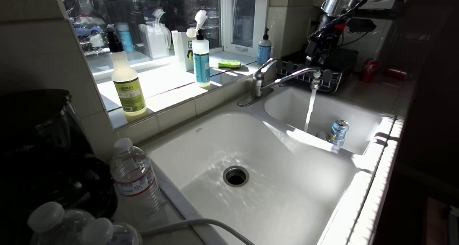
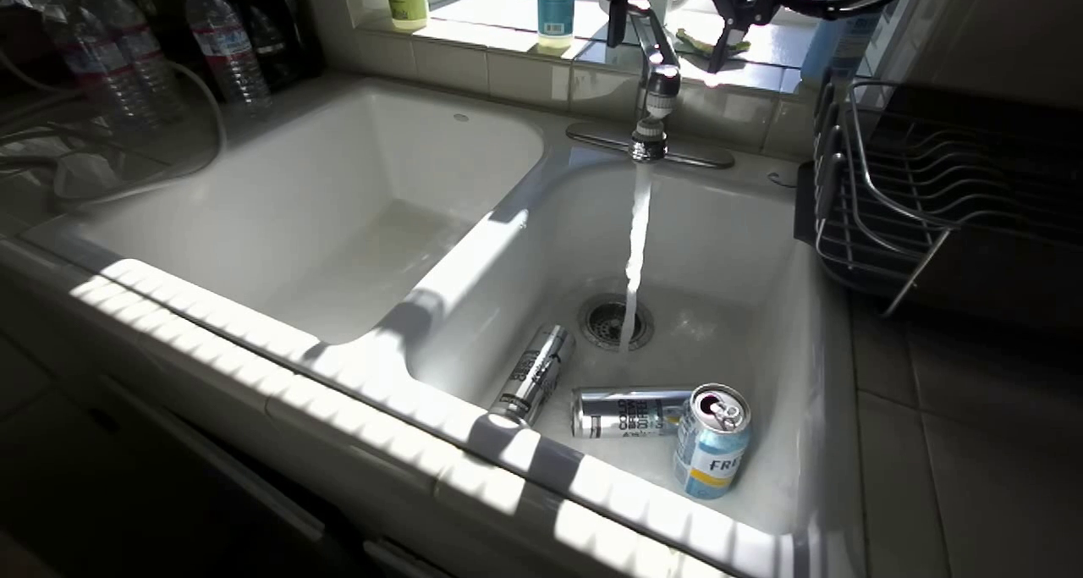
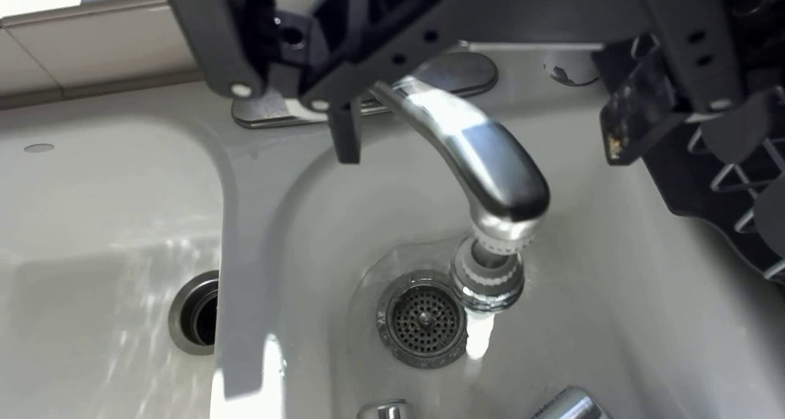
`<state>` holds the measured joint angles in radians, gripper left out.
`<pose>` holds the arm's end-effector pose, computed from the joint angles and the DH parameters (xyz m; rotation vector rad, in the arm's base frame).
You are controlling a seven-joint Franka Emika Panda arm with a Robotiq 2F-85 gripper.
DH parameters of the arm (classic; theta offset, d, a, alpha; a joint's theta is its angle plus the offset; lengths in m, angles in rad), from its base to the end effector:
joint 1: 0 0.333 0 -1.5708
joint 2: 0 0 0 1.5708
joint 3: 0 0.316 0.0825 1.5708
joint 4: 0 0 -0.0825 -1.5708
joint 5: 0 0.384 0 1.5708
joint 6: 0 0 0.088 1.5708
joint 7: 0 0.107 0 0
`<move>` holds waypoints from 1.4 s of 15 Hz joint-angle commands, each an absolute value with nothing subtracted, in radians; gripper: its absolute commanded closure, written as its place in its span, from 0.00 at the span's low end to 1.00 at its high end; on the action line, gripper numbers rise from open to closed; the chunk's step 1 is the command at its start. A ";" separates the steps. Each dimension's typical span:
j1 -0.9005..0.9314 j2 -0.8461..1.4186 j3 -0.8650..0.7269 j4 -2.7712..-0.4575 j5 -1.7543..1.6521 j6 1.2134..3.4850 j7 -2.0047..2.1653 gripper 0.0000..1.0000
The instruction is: Move the faucet head to the left and then push the faucet handle down
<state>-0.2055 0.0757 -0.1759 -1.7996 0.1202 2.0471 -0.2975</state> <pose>0.5623 -0.2155 0.5160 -3.0855 0.1980 -0.3037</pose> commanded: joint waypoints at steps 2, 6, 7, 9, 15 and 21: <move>-0.202 0.111 -0.157 -1.795 0.176 2.094 -0.360 0.00; -0.204 0.135 -0.148 -1.791 0.181 2.086 -0.374 0.00; -0.204 0.139 -0.147 -1.788 0.178 2.073 -0.370 0.00; -0.202 0.142 -0.145 -1.787 0.168 2.049 -0.356 0.00; -0.186 0.128 -0.136 -1.784 0.136 1.979 -0.294 0.00; -0.169 0.141 -0.125 -1.769 0.128 1.977 -0.210 0.00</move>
<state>-0.1945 0.1374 -0.1423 -1.7845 0.1296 2.0286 -0.2880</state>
